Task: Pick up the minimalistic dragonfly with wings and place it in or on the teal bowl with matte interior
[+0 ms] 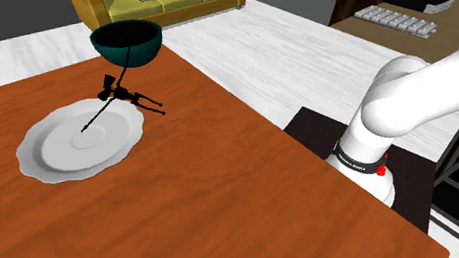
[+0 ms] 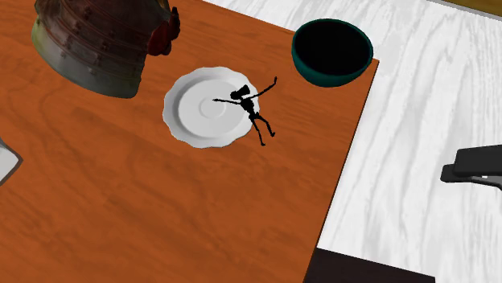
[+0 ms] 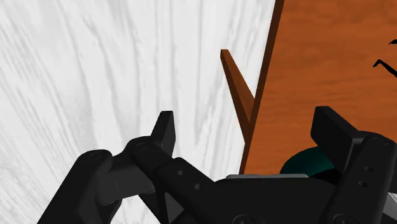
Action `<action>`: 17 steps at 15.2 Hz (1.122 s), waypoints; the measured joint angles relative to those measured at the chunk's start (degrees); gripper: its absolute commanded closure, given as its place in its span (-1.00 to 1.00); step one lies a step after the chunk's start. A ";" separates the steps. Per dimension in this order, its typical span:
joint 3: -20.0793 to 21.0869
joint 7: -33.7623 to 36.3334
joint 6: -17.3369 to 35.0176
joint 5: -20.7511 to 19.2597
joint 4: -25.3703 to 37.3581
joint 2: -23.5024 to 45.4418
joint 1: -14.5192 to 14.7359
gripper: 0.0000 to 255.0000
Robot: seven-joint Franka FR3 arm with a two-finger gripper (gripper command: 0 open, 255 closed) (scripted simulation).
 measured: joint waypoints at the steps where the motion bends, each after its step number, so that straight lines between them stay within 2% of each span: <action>1: 0.00 0.00 0.00 0.00 0.00 0.00 0.00 -1.00; 8: 2.45 -4.76 10.43 2.13 -3.19 5.64 4.52 -1.00; 17: 6.51 -12.20 25.57 4.83 -4.70 16.78 11.10 -1.00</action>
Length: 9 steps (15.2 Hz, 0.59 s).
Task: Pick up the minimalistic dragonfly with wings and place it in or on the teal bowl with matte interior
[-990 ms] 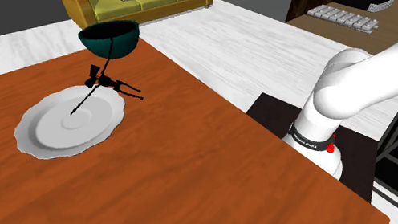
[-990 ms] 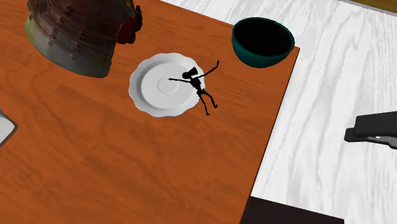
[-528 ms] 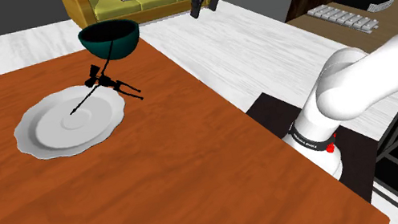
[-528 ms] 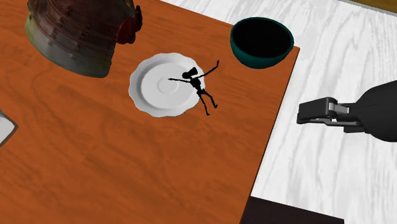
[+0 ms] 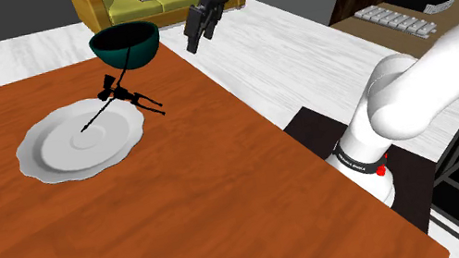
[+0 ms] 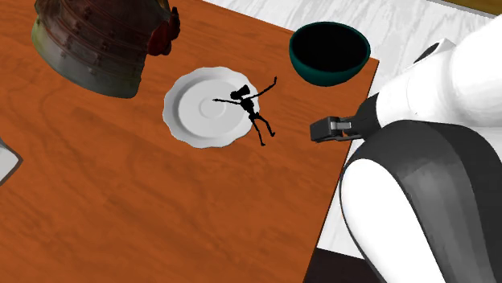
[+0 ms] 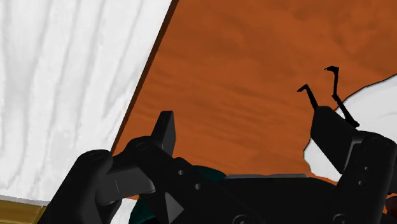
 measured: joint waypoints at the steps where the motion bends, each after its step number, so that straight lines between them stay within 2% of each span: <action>1: 0.54 -0.66 1.10 0.22 0.38 1.19 0.72 -1.00; 9: 4.78 -6.81 12.59 1.11 2.40 12.71 5.85 -1.00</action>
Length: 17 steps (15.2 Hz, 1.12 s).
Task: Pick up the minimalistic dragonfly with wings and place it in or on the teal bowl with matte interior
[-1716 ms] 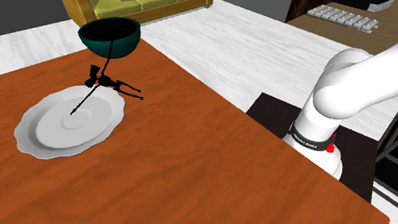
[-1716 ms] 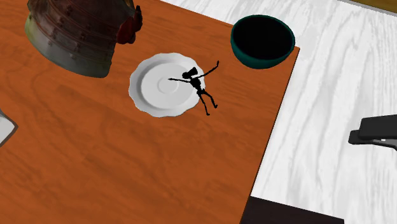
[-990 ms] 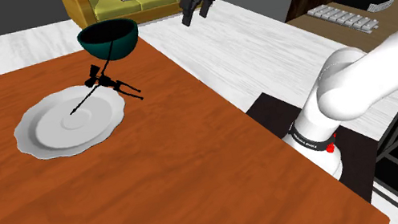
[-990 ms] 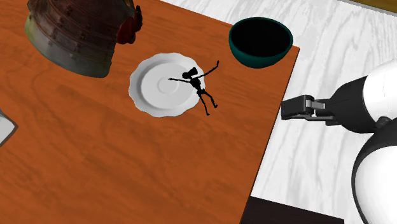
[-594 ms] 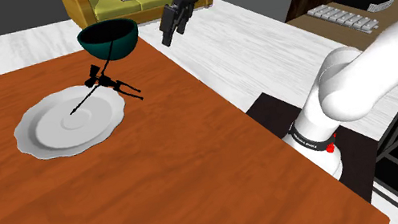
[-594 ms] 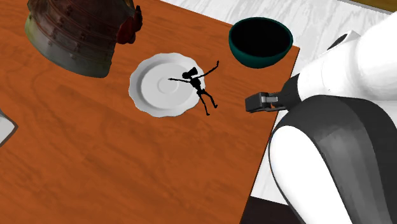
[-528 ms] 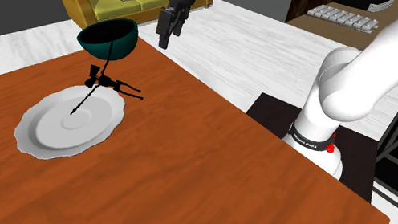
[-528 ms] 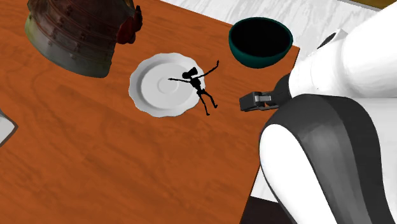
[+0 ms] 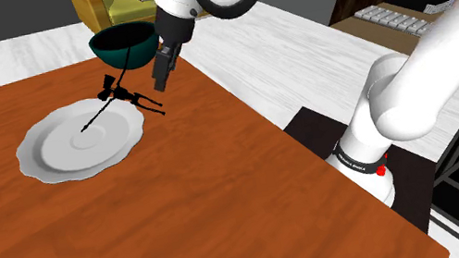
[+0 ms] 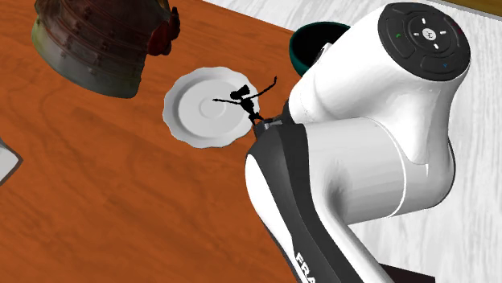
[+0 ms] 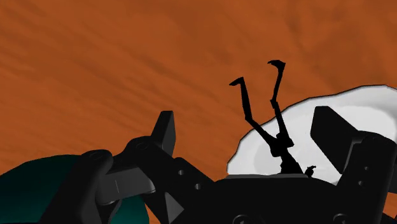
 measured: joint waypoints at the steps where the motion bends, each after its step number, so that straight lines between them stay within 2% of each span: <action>1: 0.48 -0.91 1.65 0.13 -0.27 1.20 0.63 -1.00; 4: 1.44 -2.28 4.62 -0.06 0.31 4.35 1.53 -1.00; 10: 2.20 -1.91 9.19 -0.86 -0.02 8.50 1.59 -1.00; 17: 2.31 -1.79 9.82 -0.98 -0.13 9.00 1.60 -1.00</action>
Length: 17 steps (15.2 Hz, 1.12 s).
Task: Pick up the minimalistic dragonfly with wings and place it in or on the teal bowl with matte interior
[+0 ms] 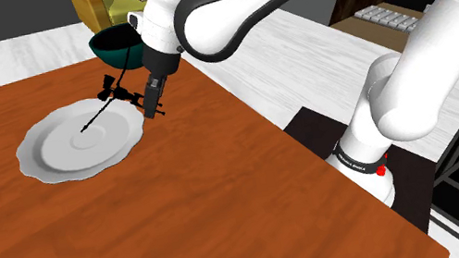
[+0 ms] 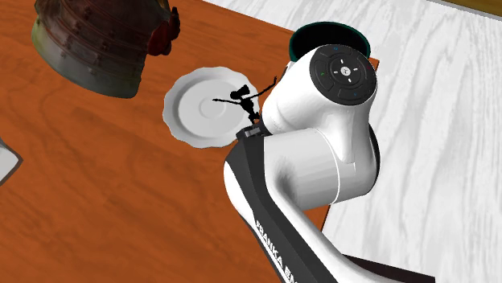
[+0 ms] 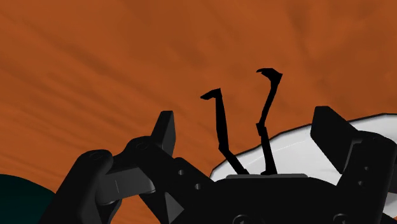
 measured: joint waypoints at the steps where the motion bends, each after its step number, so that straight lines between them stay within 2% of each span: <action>1: 0.00 0.00 0.00 0.00 0.00 0.00 0.00 1.00; 11: 0.00 0.00 0.01 0.00 0.00 0.01 0.00 1.00; 17: -0.16 0.32 -3.90 -0.04 2.23 -1.73 -0.04 1.00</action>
